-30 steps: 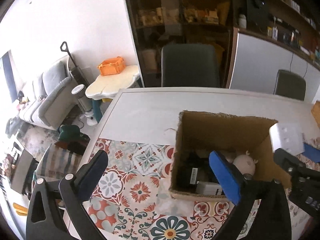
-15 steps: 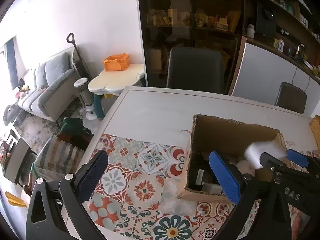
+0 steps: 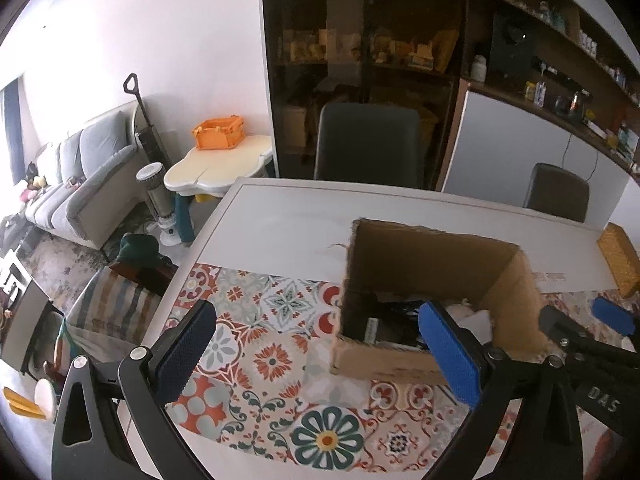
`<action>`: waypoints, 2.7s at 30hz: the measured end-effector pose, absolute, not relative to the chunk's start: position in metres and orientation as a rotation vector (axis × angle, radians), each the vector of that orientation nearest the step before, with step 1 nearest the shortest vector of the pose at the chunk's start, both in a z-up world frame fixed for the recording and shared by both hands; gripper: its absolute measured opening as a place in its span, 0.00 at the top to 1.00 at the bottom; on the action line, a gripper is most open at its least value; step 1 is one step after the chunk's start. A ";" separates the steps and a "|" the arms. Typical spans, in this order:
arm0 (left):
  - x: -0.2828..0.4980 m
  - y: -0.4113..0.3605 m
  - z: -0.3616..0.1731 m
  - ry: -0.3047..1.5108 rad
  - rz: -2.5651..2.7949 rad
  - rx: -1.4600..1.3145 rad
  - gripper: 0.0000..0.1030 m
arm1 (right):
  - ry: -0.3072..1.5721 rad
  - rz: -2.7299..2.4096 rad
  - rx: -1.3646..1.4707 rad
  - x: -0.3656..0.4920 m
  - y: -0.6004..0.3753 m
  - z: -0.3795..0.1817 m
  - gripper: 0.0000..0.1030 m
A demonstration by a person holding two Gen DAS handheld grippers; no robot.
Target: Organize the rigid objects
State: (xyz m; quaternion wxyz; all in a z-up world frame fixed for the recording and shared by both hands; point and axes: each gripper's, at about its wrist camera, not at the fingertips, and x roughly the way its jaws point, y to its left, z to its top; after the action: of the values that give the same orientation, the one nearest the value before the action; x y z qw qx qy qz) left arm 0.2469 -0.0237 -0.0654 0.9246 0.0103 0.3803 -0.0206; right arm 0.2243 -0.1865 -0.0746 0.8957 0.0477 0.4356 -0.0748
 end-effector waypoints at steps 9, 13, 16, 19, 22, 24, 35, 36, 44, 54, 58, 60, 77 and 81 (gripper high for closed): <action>0.185 -0.038 -0.028 0.673 -0.102 0.042 0.00 | 0.733 -0.214 0.061 0.142 -0.195 -0.019 0.13; 0.163 -0.037 -0.016 0.640 -0.086 0.049 0.00 | 0.680 -0.203 0.075 0.113 -0.198 -0.002 0.12; 0.150 -0.036 -0.009 0.626 -0.089 0.047 0.00 | 0.644 -0.187 0.082 0.096 -0.196 0.006 0.09; 0.138 -0.036 -0.005 0.606 -0.084 0.052 0.00 | 0.621 -0.175 0.091 0.081 -0.194 0.011 0.08; 0.123 -0.037 -0.001 0.580 -0.083 0.063 0.00 | 0.608 -0.171 0.097 0.068 -0.194 0.013 0.07; 0.116 -0.037 0.001 0.568 -0.088 0.068 0.00 | 0.596 -0.166 0.095 0.062 -0.194 0.016 0.07; 0.099 -0.034 0.006 0.554 -0.111 0.055 0.00 | 0.545 -0.158 0.087 0.036 -0.189 0.024 0.06; 0.097 -0.034 0.008 0.547 -0.111 0.055 0.00 | 0.542 -0.159 0.089 0.034 -0.189 0.025 0.06; 0.091 -0.035 0.017 0.517 -0.121 0.055 0.00 | 0.518 -0.159 0.105 0.027 -0.190 0.029 0.06; 0.088 -0.036 0.021 0.503 -0.127 0.065 0.00 | 0.506 -0.161 0.107 0.025 -0.191 0.032 0.06; 0.088 -0.036 0.022 0.504 -0.132 0.063 0.00 | 0.501 -0.165 0.109 0.025 -0.191 0.033 0.06; 0.088 -0.037 0.022 0.504 -0.133 0.063 0.00 | 0.499 -0.166 0.109 0.024 -0.191 0.033 0.06; 0.087 -0.036 0.023 0.509 -0.135 0.050 0.00 | 0.499 -0.162 0.109 0.023 -0.191 0.034 0.06; 0.086 -0.036 0.024 0.511 -0.137 0.045 0.00 | 0.499 -0.162 0.108 0.023 -0.191 0.035 0.06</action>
State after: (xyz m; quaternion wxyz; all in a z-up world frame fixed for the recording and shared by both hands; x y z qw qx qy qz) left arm 0.0860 -0.0364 0.0244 0.9650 0.0223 0.2523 -0.0679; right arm 0.0226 -0.1906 0.0349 0.9643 0.0535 0.2466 -0.0801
